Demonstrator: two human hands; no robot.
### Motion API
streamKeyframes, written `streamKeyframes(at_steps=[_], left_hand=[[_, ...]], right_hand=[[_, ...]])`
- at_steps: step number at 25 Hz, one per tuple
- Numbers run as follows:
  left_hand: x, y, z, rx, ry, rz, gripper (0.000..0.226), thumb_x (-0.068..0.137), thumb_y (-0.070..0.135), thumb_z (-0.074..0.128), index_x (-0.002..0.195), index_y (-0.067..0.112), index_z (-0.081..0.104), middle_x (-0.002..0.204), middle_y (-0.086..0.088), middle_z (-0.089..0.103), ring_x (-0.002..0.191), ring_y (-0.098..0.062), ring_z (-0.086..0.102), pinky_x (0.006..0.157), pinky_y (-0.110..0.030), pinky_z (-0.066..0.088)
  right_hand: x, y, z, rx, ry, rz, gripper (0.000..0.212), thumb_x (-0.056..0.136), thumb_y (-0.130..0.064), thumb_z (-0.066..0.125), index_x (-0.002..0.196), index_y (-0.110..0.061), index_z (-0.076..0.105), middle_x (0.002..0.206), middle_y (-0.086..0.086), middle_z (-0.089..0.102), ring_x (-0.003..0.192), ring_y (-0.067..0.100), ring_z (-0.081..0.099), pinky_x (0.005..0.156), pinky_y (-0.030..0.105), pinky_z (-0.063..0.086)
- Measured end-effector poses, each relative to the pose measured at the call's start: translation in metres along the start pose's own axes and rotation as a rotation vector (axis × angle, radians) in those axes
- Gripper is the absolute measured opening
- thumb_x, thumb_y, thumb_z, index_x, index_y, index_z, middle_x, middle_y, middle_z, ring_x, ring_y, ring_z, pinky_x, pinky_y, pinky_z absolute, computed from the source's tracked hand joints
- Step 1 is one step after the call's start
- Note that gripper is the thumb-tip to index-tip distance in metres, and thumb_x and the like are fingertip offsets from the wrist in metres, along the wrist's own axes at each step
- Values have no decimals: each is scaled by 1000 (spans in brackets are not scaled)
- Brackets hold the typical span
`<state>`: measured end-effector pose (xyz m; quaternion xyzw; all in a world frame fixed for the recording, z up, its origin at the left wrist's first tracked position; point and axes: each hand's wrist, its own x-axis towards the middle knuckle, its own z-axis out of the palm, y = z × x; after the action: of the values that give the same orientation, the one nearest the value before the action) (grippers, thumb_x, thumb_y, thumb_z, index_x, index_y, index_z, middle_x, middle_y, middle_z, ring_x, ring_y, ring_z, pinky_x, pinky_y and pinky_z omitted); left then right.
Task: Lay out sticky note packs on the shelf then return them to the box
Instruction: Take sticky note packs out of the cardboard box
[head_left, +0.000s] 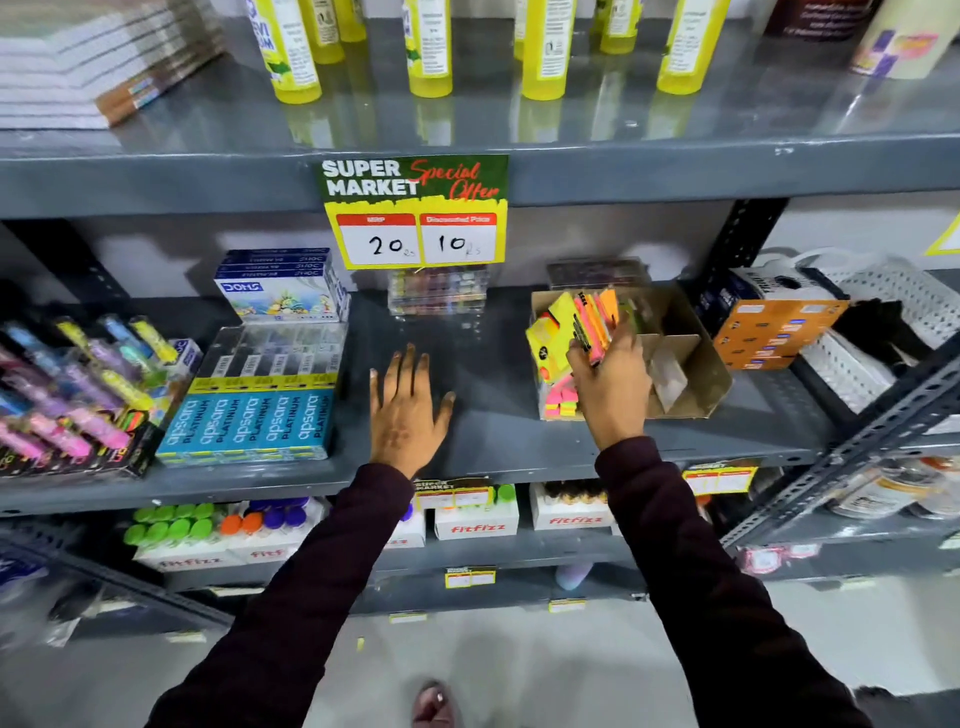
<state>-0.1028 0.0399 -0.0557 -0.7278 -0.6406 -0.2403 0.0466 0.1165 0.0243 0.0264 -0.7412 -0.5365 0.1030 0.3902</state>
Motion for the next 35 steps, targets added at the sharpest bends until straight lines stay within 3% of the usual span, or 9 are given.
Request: streamKeyframes(at_steps=[7, 9, 13, 18, 22, 27, 30, 33, 35], left_hand=[[-29, -60, 7, -13, -487, 140, 139, 44, 91, 45, 144, 2, 9, 155, -12, 8, 142, -23, 6, 115, -45, 7], [-35, -74, 11, 97, -561, 170, 137, 47, 77, 65, 144, 4, 2, 154, -7, -4, 142, -22, -2, 116, -45, 2], [-40, -87, 17, 107, -490, 201, 118, 58, 58, 68, 144, 3, 8, 155, -14, 9, 142, -26, 8, 115, -45, 5], [-44, -88, 17, 37, -394, 177, 114, 54, 69, 45, 138, -5, 28, 147, -24, 30, 135, -35, 28, 111, -48, 16], [-46, -88, 17, 48, -382, 176, 113, 53, 64, 59, 135, -8, 31, 144, -27, 34, 131, -38, 34, 111, -45, 15], [-45, -85, 14, 31, -424, 160, 118, 49, 56, 73, 138, -7, 27, 146, -26, 31, 133, -38, 31, 109, -53, 22], [-44, -85, 14, 60, -460, 140, 110, 53, 54, 66, 138, -5, 28, 145, -25, 33, 132, -36, 33, 109, -51, 24], [-39, -81, 11, 69, -493, 105, 84, 69, 50, 43, 132, -4, 30, 136, -25, 47, 121, -36, 49, 107, -43, 28], [-38, -82, 12, 94, -514, 108, 94, 65, 63, 36, 131, -4, 30, 135, -23, 49, 122, -33, 49, 106, -42, 32]], right_hand=[[-27, 7, 120, 539, -419, 419, 23, 85, -25, 63, 92, -4, 55, 78, 14, 58, 80, 28, 57, 88, 61, 51], [-33, -2, 123, 441, -347, 450, 31, 93, -22, 56, 106, 5, 56, 101, 24, 64, 98, 37, 60, 97, 51, 47], [-55, -19, 112, 38, -229, 313, 55, 100, -25, 40, 144, 6, 28, 149, 29, 30, 134, 45, 32, 110, 47, 30], [-78, -22, 128, -370, -143, -113, 72, 90, -46, 39, 138, 8, 40, 141, 34, 44, 132, 47, 41, 113, 56, 28], [-60, -26, 132, -488, -204, -116, 75, 87, -39, 59, 143, 2, 32, 139, 32, 44, 128, 46, 42, 117, 55, 19], [-54, -56, 137, -425, -182, -235, 91, 76, -44, 71, 141, 9, 33, 118, 38, 55, 114, 50, 51, 108, 56, 35], [-36, -83, 168, -443, -245, -279, 95, 69, -49, 75, 137, 8, 40, 111, 37, 59, 106, 48, 56, 102, 54, 42], [-15, -94, 202, -435, -489, -193, 79, 83, -49, 58, 143, -5, 30, 134, 32, 42, 126, 47, 38, 115, 51, 25], [-6, -94, 218, -467, -559, -160, 70, 87, -50, 53, 140, -8, 34, 138, 33, 37, 130, 47, 32, 117, 52, 20]])
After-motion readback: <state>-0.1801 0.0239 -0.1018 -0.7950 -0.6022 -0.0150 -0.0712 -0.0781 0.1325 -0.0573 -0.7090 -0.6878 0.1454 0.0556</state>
